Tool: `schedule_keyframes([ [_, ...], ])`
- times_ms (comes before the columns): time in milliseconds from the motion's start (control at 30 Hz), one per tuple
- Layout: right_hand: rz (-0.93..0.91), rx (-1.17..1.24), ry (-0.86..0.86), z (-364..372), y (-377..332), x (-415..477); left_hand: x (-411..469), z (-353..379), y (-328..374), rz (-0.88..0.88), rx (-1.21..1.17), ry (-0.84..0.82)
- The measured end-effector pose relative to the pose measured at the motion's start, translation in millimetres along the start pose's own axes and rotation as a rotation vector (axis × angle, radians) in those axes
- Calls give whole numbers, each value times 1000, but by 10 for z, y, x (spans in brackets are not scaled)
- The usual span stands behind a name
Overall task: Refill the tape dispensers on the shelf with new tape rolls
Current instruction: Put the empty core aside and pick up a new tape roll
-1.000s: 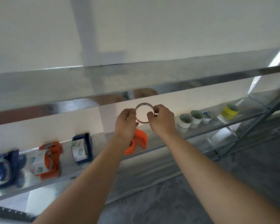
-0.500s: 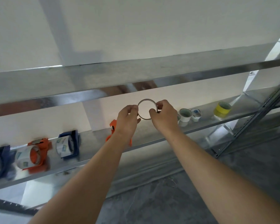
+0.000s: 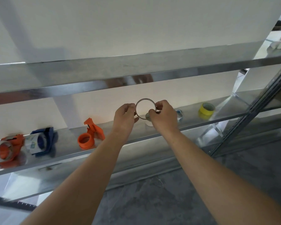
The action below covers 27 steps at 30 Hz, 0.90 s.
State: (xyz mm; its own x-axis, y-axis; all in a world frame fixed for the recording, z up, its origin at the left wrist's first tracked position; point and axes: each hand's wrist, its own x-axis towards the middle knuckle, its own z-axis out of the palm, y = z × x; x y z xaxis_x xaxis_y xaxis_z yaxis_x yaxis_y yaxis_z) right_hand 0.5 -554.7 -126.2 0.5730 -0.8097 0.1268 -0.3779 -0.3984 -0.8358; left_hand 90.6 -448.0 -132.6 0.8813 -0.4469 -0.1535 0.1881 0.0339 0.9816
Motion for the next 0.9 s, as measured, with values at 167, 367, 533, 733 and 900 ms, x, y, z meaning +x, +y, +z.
schedule_keyframes([
  [167, 16, 19, 30, -309, 224, 134, -40, 385, -19, -9, -15, -34],
  [367, 63, 20, 66, -515, 528, 333, 130, 787, -147, -32, 34, -86],
  [533, 109, -3, 96, -563, 837, 596, 362, 1117, -301, -88, 65, -134],
  [733, 200, -45, 108, -585, 1157, 1054, 822, 1548, -493, -142, 75, -179],
  [900, 252, -95, 128, -611, 1350, 1497, 1224, 1872, -614, -153, 171, -221],
])
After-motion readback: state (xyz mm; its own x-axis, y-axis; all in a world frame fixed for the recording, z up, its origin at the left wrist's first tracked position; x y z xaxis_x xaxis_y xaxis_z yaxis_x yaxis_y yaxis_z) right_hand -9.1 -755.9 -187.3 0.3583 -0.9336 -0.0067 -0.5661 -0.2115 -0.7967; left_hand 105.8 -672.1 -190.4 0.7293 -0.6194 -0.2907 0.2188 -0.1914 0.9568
